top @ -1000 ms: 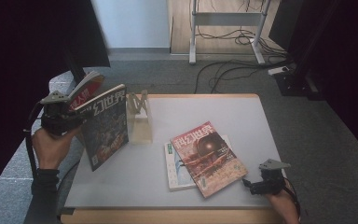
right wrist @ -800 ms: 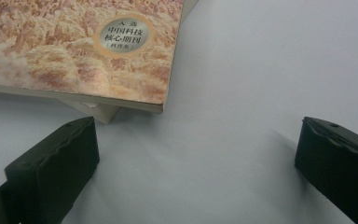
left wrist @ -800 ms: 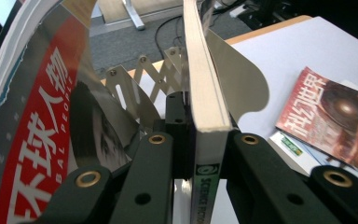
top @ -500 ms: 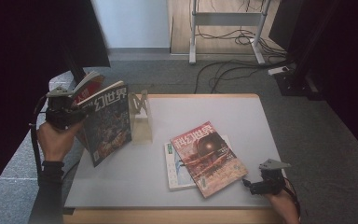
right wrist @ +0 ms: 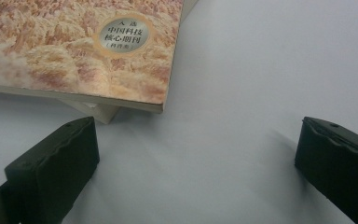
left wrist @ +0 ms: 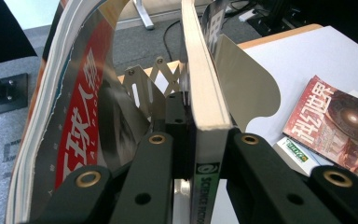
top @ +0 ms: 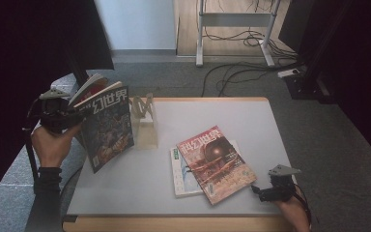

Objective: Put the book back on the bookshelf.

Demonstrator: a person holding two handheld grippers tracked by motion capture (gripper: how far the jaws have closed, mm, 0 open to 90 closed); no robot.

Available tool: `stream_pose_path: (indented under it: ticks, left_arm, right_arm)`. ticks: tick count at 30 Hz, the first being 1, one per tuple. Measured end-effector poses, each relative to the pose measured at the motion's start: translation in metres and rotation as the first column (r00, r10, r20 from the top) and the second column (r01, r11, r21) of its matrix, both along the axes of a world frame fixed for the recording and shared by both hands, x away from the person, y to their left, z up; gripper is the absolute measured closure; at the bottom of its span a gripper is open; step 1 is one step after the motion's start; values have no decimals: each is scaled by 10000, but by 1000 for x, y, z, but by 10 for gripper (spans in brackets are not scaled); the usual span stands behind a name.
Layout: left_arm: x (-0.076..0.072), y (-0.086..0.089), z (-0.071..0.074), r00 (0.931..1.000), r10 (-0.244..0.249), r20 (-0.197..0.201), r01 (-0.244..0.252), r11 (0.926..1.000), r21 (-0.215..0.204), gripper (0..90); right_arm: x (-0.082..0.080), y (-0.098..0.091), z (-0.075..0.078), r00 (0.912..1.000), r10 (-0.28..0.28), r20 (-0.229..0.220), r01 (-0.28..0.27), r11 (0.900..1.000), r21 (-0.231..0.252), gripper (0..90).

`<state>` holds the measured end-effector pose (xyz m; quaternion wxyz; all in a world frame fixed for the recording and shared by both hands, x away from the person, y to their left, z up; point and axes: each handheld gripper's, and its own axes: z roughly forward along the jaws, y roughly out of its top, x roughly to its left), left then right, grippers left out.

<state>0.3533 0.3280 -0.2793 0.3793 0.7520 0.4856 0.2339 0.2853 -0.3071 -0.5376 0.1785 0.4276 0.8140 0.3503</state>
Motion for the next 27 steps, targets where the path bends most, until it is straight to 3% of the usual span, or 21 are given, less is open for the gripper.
stream_pose_path:
  ticks: [6,13,21,27]
  left_arm:
    - [-1,1,2,10000,40,79,-40,10000,-68,827]
    - [13,-12,-2,9999,64,87,-64,10000,-72,826]
    - [32,-26,-13,9994,55,329,-49,9998,-183,826]
    - [37,-27,-25,9987,-91,493,112,9991,-420,825]
  right_arm:
    - [0,0,0,10000,-1,-1,1,10000,-1,0]
    - [0,0,0,10000,2,1,-2,10000,2,0]
    - [0,0,0,10000,-2,13,2,10000,10,0]
    - [0,0,0,10000,-6,8,6,10000,14,0]
